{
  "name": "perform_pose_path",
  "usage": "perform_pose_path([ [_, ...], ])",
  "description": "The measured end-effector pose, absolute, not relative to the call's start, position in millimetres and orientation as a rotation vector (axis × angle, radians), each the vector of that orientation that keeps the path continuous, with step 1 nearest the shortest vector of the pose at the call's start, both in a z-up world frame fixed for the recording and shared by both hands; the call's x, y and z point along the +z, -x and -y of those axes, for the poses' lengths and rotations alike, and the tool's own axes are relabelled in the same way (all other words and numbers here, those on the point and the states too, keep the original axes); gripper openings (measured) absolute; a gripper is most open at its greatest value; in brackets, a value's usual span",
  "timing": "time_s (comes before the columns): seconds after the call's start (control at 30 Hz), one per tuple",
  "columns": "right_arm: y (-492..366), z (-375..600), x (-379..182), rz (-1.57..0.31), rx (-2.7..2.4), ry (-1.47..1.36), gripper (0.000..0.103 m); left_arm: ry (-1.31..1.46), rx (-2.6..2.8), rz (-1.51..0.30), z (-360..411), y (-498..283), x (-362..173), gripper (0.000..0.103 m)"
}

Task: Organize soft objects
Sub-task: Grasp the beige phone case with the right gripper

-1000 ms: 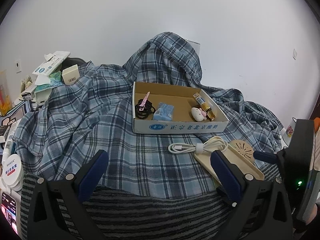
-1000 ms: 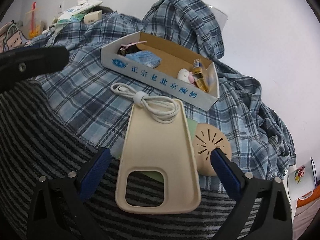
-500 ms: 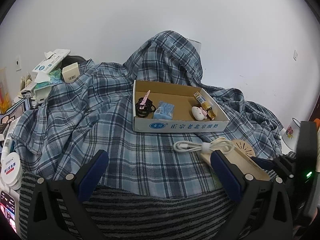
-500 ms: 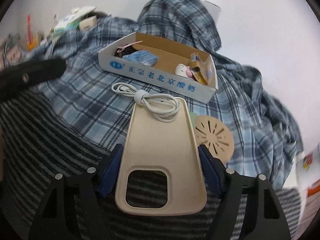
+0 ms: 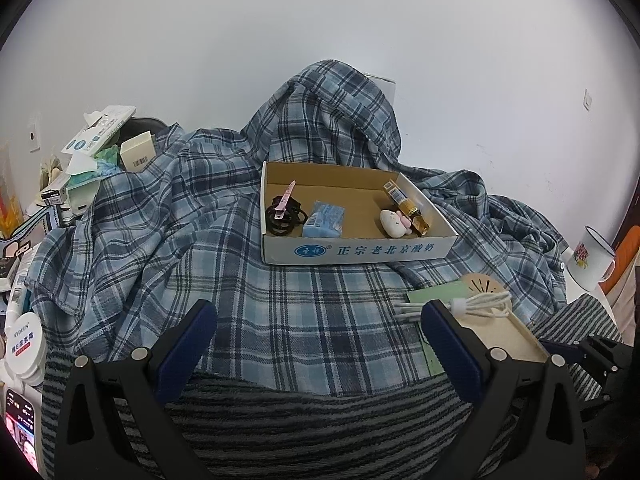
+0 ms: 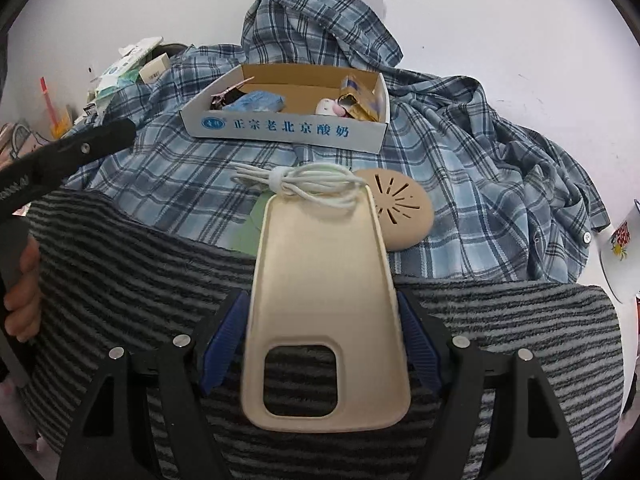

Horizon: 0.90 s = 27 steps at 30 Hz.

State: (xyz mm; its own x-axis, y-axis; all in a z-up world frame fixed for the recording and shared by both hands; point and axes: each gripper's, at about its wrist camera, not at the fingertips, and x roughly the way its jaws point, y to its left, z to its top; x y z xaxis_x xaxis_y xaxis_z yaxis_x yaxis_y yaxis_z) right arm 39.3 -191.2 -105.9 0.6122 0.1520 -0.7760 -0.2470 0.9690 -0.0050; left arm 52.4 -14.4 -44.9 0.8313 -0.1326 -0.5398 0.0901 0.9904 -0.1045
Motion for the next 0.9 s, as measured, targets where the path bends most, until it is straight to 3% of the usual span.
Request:
perform_pose_path([
  [0.9,-14,194,-96,-0.864,0.226,0.113,0.073,0.043,-0.116,-0.582,18,-52,-45,0.103],
])
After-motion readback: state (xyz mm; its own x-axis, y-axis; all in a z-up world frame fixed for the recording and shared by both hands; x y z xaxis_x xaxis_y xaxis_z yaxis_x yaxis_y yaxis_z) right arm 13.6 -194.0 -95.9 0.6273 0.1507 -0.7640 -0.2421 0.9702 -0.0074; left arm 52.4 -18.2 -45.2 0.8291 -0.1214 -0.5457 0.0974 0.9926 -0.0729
